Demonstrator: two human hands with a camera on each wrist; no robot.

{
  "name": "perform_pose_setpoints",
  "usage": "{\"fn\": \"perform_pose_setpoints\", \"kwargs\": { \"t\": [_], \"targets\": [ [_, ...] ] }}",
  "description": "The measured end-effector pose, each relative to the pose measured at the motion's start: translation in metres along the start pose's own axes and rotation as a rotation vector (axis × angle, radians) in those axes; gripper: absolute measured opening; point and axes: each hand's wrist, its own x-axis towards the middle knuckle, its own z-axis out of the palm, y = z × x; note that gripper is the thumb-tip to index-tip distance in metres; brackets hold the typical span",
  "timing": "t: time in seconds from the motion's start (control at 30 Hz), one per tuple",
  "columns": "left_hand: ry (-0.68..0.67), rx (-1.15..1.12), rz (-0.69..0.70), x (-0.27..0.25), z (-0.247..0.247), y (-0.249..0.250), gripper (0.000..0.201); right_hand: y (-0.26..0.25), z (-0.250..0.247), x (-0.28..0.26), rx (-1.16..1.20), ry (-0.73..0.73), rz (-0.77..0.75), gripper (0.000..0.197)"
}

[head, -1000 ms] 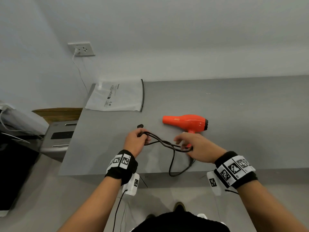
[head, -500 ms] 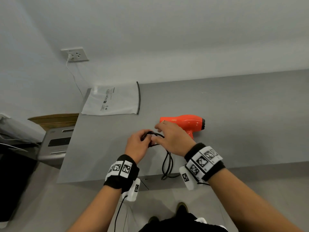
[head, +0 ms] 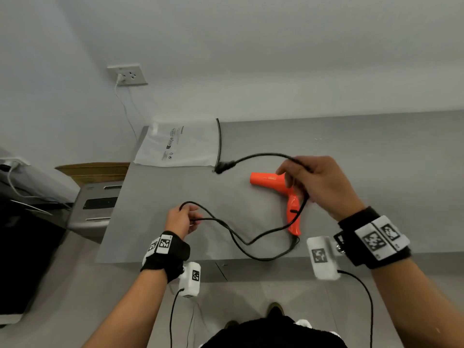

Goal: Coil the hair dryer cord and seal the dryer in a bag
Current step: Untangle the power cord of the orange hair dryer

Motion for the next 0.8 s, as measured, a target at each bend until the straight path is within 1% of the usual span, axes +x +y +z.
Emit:
{"fn": "perform_pose_setpoints", "kwargs": {
  "t": [0.03, 0.1, 0.2, 0.3, 0.37, 0.47, 0.53, 0.57, 0.6, 0.67, 0.8],
  "targets": [
    [0.013, -0.022, -0.033, 0.003, -0.005, -0.002, 0.024, -0.002, -0.009, 0.000, 0.044, 0.031, -0.001, 0.026],
    [0.019, -0.080, -0.067, 0.006, -0.010, -0.002, 0.020, -0.002, -0.021, 0.000, 0.065, 0.021, -0.006, 0.027],
    [-0.010, -0.175, -0.037, 0.001, -0.006, 0.010, 0.017, 0.003, -0.020, -0.003, 0.004, -0.126, 0.005, 0.025],
    [-0.076, -0.269, 0.049, -0.011, 0.006, 0.033, 0.015, 0.015, -0.005, -0.008, -0.081, -0.272, 0.034, 0.021],
    [-0.128, -0.286, 0.125, -0.020, 0.014, 0.052, 0.019, 0.025, 0.007, -0.008, -0.119, -0.324, 0.090, 0.020],
    [-0.155, -0.257, 0.242, -0.030, 0.023, 0.076, 0.024, 0.041, 0.024, -0.007, -0.208, -0.415, 0.185, 0.020],
    [-0.162, -0.198, 0.322, -0.037, 0.027, 0.088, 0.025, 0.048, 0.037, -0.008, -0.212, -0.484, 0.237, 0.021],
    [-0.170, -0.159, 0.355, -0.040, 0.031, 0.093, 0.026, 0.052, 0.043, -0.007, -0.211, -0.497, 0.259, 0.022],
    [-0.180, -0.117, 0.386, -0.043, 0.034, 0.096, 0.026, 0.056, 0.049, -0.007, -0.197, -0.481, 0.277, 0.023],
    [-0.193, -0.062, 0.436, -0.047, 0.038, 0.101, 0.028, 0.062, 0.061, 0.001, -0.110, -0.388, 0.298, 0.024],
    [-0.199, -0.045, 0.494, -0.052, 0.042, 0.104, 0.031, 0.069, 0.074, 0.028, 0.236, -0.138, 0.339, 0.022]
  ]
}}
